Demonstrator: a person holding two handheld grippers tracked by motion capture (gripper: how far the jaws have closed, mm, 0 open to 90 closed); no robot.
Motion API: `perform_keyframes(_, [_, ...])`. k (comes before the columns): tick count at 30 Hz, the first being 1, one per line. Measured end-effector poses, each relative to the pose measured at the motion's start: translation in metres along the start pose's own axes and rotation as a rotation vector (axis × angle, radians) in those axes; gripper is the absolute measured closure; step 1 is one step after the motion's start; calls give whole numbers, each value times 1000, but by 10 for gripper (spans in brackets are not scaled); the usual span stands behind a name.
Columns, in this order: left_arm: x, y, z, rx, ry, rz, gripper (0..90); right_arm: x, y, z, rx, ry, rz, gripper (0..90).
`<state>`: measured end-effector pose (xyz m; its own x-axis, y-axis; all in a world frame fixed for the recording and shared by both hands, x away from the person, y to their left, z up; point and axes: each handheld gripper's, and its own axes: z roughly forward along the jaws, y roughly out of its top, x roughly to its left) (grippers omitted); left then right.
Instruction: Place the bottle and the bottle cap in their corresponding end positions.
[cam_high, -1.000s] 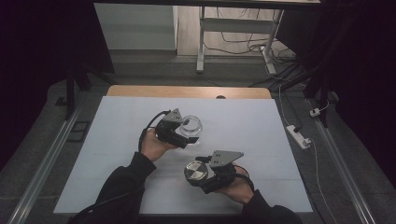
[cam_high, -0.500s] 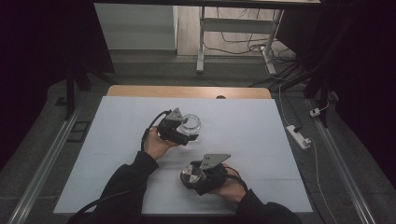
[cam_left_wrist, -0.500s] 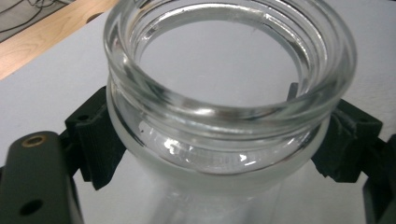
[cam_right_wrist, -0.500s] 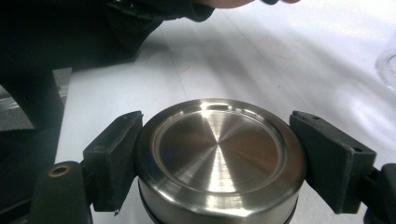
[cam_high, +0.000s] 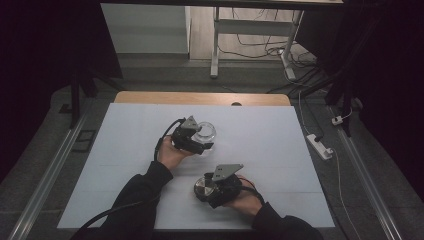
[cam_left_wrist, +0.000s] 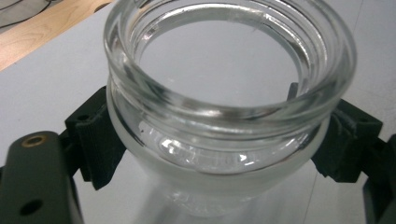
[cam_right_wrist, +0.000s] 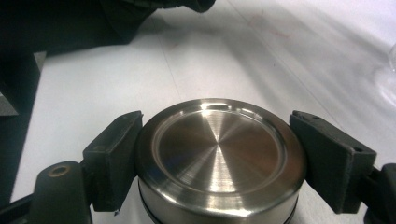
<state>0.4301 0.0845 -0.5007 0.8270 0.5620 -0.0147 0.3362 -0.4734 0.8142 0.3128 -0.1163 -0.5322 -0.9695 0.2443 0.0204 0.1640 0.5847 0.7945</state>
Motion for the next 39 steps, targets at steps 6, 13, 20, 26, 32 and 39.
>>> perform_keyframes(6, [1,-2,3,9,1,1,159,-1,-2,3,19,-12,-12,194])
perform_keyframes(13, [0,-6,9,33,6,11,158,-1,-2,6,65,-41,-35,189])
perform_keyframes(20, [2,-9,11,34,-14,-3,157,1,-2,8,99,-62,-54,186])
perform_keyframes(26, [3,-11,12,27,-17,-3,154,0,-3,7,107,-64,-34,184])
perform_keyframes(32, [3,-11,11,35,-15,-9,151,2,-2,6,102,-60,-1,146])
perform_keyframes(39, [2,-10,7,42,-16,-24,120,4,1,3,66,-54,26,93])
